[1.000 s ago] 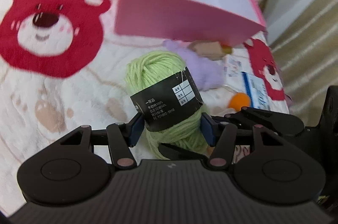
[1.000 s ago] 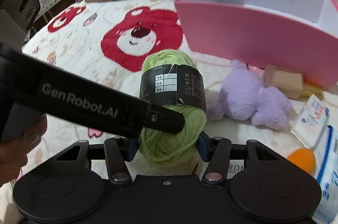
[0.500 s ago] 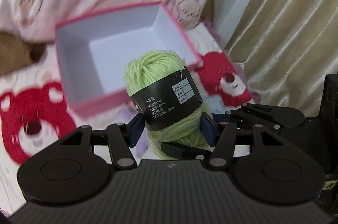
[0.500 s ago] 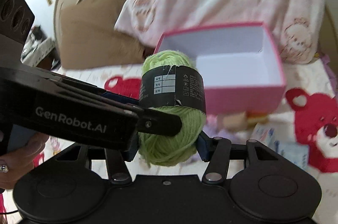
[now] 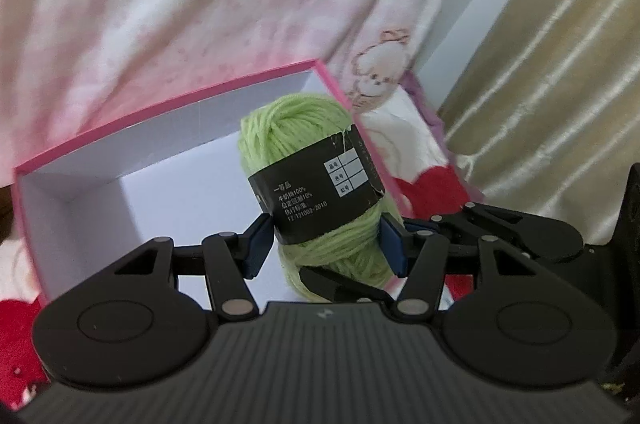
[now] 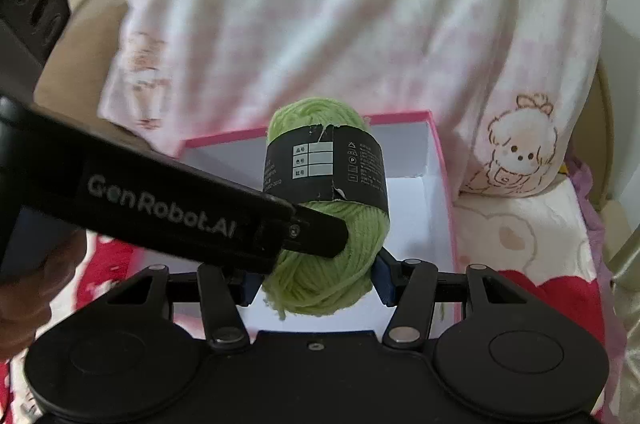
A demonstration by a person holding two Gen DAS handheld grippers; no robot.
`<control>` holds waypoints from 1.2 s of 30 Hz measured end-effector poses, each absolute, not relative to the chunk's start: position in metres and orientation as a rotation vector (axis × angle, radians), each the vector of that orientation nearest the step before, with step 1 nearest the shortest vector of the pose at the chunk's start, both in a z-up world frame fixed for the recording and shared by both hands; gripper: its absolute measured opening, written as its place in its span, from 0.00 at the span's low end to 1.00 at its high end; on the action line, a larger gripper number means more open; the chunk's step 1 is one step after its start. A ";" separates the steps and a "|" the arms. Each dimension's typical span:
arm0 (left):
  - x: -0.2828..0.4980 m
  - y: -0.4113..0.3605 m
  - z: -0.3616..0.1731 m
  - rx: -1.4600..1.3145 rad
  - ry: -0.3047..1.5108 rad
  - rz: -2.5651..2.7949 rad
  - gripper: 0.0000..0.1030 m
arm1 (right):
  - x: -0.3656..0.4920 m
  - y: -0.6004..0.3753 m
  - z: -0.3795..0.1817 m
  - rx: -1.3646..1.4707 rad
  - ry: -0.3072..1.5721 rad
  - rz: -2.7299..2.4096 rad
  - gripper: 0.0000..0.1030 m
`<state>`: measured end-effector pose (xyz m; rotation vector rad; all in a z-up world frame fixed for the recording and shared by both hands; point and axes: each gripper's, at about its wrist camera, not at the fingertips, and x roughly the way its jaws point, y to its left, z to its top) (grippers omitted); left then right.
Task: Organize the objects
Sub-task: 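Carry the yarn ball into the pink box and open the left gripper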
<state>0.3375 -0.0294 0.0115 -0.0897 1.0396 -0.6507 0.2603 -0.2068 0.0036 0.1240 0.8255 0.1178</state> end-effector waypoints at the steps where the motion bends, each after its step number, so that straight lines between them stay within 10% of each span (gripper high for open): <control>1: 0.344 -0.031 0.003 -0.100 1.049 -0.647 0.54 | 0.267 -0.208 -0.003 0.127 0.838 0.106 0.57; 19: 0.387 -0.039 -0.066 -0.204 1.141 -0.607 0.40 | 0.308 -0.213 -0.044 -0.097 0.965 0.106 0.62; 25: 0.380 -0.055 -0.065 -0.145 1.051 -0.546 0.41 | 0.299 -0.226 -0.056 -0.087 0.894 0.004 0.10; 36: 0.367 -0.054 -0.061 -0.151 1.043 -0.443 0.60 | 0.291 -0.224 -0.055 0.006 0.879 -0.017 0.25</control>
